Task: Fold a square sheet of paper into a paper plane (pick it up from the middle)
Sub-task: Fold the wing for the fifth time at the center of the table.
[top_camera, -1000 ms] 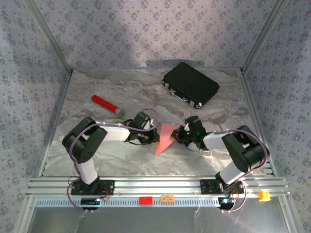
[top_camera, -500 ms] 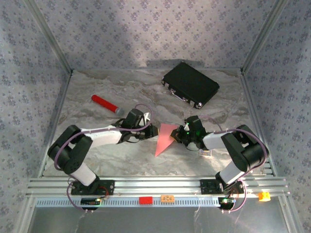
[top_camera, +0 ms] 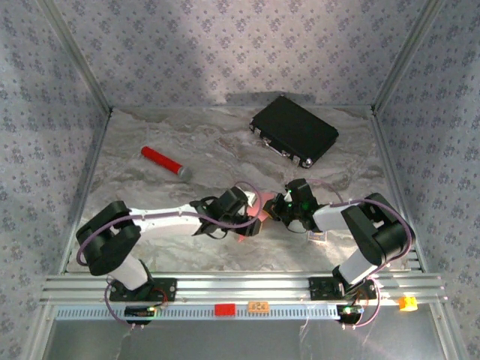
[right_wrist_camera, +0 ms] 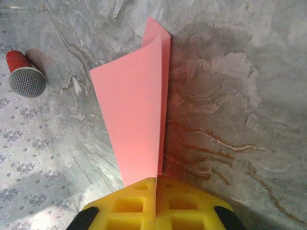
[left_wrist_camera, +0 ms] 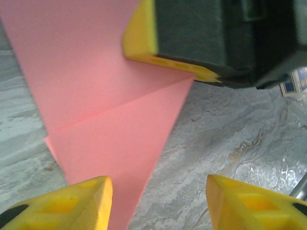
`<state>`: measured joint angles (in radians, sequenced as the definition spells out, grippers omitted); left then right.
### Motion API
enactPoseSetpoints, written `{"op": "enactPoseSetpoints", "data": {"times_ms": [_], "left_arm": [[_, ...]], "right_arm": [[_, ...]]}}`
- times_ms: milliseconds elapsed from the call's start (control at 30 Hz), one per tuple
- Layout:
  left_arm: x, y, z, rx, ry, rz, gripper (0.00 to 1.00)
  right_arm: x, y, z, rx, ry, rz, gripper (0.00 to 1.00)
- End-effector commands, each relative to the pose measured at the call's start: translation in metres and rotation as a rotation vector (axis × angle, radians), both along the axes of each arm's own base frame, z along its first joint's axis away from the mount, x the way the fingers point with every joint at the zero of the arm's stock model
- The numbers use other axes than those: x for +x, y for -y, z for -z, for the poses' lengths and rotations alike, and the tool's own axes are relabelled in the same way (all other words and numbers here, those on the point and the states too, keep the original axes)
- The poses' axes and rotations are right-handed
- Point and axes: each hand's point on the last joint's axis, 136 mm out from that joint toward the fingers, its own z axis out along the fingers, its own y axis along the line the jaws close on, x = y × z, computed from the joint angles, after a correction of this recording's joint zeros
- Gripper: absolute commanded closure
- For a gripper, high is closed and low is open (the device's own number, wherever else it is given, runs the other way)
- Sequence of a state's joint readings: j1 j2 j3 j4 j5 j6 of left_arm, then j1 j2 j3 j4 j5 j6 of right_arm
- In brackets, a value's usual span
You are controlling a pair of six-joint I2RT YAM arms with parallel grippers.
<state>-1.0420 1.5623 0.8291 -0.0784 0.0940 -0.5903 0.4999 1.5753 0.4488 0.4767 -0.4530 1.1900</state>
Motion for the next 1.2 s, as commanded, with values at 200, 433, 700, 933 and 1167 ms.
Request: {"op": "enactPoseSetpoints", "data": {"times_ms": [200, 433, 700, 933, 1167], "left_arm": [[0.002, -0.008, 0.019, 0.325, 0.243, 0.066, 0.43], [0.002, -0.005, 0.026, 0.427, 0.318, 0.075, 0.44], [0.001, -0.007, 0.033, 0.479, 0.34, 0.076, 0.53], [0.002, -0.008, 0.034, 0.494, 0.352, 0.073, 0.68], [0.004, -0.01, 0.032, 0.494, 0.367, 0.06, 0.76]], "right_arm": [[0.006, -0.006, -0.017, 0.034, 0.023, 0.012, 0.98], [0.006, -0.007, -0.019, 0.037, 0.022, 0.012, 0.98], [0.007, -0.007, -0.021, 0.039, 0.022, 0.017, 0.98], [0.007, -0.007, -0.021, 0.038, 0.019, 0.021, 0.98], [0.007, -0.006, -0.021, 0.035, 0.02, 0.024, 0.97]]}}
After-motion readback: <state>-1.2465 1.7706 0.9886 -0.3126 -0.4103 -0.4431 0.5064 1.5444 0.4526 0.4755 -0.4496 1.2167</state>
